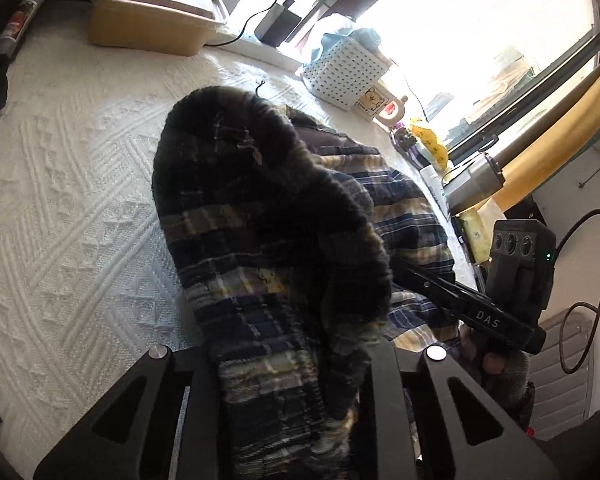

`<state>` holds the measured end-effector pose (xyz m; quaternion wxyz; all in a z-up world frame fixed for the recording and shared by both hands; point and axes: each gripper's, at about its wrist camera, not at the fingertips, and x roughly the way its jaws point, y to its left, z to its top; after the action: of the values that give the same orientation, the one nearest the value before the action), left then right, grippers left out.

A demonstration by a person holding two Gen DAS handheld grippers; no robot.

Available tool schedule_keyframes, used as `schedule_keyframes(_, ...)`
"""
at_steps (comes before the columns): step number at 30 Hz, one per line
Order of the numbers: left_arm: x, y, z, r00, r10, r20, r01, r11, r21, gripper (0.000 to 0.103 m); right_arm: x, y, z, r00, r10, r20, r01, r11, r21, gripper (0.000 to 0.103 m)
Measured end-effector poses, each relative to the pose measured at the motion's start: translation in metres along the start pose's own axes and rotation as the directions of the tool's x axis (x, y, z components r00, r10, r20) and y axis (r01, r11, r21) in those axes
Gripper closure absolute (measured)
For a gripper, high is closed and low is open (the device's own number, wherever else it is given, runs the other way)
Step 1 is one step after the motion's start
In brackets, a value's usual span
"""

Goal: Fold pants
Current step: 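Grasp the folded pants with both grippers and carry them toward the tablet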

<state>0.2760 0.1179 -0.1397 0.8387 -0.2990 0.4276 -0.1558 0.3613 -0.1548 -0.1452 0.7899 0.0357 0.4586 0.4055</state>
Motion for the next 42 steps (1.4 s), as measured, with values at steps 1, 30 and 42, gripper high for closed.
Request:
schedule_keyframes(1,-0.006,-0.003,0.001,1.000,-0.005,0.012,0.005,1.000,0.012,0.087,-0.001,0.003,0.000,1.000,-0.003,0.006,0.003,1.000,0.003,0.091)
schedule_keyframes(30,-0.259,0.012,0.022,0.901,0.085,0.425,-0.129,0.989,0.076,0.088,-0.041,0.239,0.100,0.955,0.208,0.211,-0.129,0.933,-0.336,0.093)
schedule_keyframes(42,-0.292,0.099,-0.008,0.875,0.250,0.414,-0.250,0.967,-0.057,0.088,0.058,0.313,0.100,0.961,0.266,0.073,-0.226,0.911,-0.344,0.093)
